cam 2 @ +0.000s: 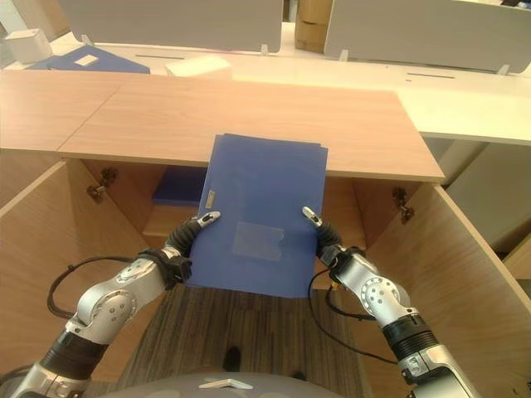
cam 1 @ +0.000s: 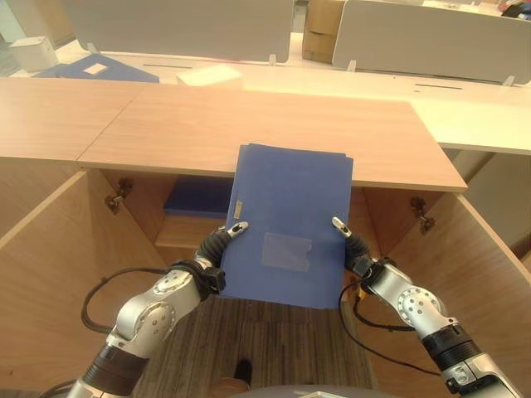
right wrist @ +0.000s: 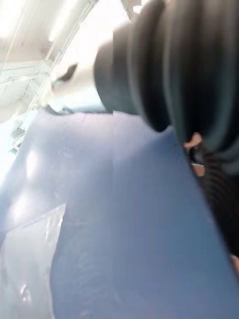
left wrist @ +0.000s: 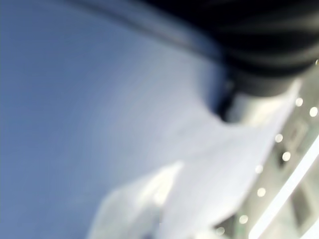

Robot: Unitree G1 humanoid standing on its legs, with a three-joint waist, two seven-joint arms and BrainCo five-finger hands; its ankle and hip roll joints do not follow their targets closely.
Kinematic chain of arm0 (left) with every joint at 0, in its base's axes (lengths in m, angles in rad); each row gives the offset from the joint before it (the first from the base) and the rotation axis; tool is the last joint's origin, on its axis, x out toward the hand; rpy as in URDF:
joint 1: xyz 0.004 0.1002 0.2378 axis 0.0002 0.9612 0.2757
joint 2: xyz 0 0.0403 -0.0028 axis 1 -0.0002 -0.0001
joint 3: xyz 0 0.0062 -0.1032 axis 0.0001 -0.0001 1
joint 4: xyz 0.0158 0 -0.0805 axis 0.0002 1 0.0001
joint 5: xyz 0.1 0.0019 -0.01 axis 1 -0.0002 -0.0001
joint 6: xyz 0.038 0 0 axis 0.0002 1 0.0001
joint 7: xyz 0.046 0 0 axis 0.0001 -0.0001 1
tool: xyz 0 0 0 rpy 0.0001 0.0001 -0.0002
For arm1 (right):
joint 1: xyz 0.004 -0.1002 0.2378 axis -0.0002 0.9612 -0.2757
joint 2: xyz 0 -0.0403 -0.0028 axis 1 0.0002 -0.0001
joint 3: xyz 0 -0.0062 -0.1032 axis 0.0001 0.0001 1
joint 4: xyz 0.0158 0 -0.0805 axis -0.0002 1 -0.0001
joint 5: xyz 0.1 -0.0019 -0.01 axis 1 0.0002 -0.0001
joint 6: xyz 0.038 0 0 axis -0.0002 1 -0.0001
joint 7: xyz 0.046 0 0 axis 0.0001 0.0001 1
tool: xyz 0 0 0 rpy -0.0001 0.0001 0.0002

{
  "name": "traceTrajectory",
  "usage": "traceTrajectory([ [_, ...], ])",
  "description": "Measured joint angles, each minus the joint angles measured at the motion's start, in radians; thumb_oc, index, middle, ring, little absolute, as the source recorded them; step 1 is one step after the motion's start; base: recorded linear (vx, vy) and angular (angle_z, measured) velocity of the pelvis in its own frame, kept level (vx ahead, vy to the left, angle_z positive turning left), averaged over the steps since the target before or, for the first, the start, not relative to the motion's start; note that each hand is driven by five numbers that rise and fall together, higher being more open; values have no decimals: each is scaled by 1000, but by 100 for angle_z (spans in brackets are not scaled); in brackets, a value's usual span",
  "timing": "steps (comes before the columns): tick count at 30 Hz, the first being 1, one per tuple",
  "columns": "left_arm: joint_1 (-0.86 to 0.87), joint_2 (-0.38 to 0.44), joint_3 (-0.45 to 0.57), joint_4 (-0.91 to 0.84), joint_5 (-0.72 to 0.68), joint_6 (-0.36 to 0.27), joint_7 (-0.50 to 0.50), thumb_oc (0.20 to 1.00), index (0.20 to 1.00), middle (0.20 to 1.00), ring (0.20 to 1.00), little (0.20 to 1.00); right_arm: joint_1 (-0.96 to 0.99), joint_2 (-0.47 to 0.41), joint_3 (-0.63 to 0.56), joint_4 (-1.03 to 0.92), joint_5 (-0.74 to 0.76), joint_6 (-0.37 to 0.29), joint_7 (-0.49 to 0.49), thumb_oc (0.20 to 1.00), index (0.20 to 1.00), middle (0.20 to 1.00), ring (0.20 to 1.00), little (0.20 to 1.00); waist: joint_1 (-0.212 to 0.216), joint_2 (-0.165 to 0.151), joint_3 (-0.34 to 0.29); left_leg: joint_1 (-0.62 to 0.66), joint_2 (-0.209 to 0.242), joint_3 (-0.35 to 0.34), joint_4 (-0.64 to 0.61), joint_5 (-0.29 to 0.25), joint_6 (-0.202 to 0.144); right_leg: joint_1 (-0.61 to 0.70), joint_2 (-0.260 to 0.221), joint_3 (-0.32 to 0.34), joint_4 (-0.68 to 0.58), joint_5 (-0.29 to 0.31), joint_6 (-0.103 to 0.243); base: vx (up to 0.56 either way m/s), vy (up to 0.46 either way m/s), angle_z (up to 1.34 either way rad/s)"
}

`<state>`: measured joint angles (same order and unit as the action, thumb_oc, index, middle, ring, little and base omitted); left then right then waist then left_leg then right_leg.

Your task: Put the empty folder in the office cabinet

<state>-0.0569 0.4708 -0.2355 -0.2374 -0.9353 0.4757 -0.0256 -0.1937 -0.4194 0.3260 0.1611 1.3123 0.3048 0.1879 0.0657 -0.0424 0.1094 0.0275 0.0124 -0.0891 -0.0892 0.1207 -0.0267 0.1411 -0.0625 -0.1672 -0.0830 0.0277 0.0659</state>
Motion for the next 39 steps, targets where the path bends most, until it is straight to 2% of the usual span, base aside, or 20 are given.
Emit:
traceTrajectory([
  [13,17,-6,-19,-2,-25,-10,36,200,200,200,200,200,-1,4,40,0,-40,-48,-3,200,200,200,200,200,1,20,-15,0,1,-1,0,1,-1,0,1,-1,0,0,0,0,0,0],
  [20,17,-6,-29,-2,-31,-14,41,200,200,200,200,200,-1,-1,53,0,-43,-68,-3,200,200,200,200,200,1,20,-15,0,0,0,0,1,-1,0,1,-1,0,0,0,0,0,0],
  [21,17,-6,-30,-2,-30,-17,43,341,341,341,341,341,-1,-1,54,0,-43,-68,-3,200,200,200,200,200,1,20,-15,0,0,-1,0,1,-1,0,1,-1,0,0,0,0,0,0],
  [22,17,-5,-31,-1,-29,-22,44,743,743,743,743,743,-1,-1,54,0,-43,-68,-3,200,200,200,200,200,1,20,-15,0,1,-1,0,1,-1,0,1,0,0,0,0,0,0,0],
  [23,17,-5,-32,-1,-28,-23,45,1000,1000,1000,1000,1000,0,-1,54,1,-43,-68,-4,200,200,200,200,200,1,20,-15,0,1,-1,0,1,-1,0,1,0,0,0,0,0,0,0],
  [32,35,-7,-36,0,2,-64,68,1000,1000,1000,1000,1000,6,7,54,11,-43,-28,3,200,200,200,200,200,0,17,-17,1,1,0,0,1,-2,1,2,0,0,1,-1,0,0,0],
  [34,67,-7,-34,-1,24,-101,67,1000,1000,1000,1000,1000,37,10,54,19,-78,12,62,200,200,200,200,200,1,10,-26,1,1,-1,0,2,-2,1,4,0,0,0,0,0,0,0],
  [35,67,-7,-34,-1,24,-101,67,1000,1000,1000,1000,1000,37,10,54,19,-78,12,62,200,200,200,200,200,1,10,-26,1,1,-1,0,2,-2,1,4,0,0,0,0,0,0,0],
  [37,107,-2,-34,-8,60,-129,51,1000,1000,1000,1000,1000,105,-1,75,34,-161,73,163,200,200,200,200,200,5,-9,-46,-2,1,-4,0,1,-2,0,3,-5,0,-2,-2,-11,-29,5],
  [38,111,5,-39,-7,62,-125,51,1000,1000,1000,1000,1000,119,-12,106,56,-187,117,175,200,200,200,200,200,10,-15,-49,-4,1,-7,0,1,-2,0,3,-7,0,-3,-2,-10,-24,4],
  [39,111,5,-39,-7,62,-125,51,1000,1000,1000,1000,1000,119,-12,106,56,-187,117,175,200,200,200,200,200,10,-15,-49,-4,1,-7,0,1,-2,0,3,-7,0,-3,-2,0,0,0],
])
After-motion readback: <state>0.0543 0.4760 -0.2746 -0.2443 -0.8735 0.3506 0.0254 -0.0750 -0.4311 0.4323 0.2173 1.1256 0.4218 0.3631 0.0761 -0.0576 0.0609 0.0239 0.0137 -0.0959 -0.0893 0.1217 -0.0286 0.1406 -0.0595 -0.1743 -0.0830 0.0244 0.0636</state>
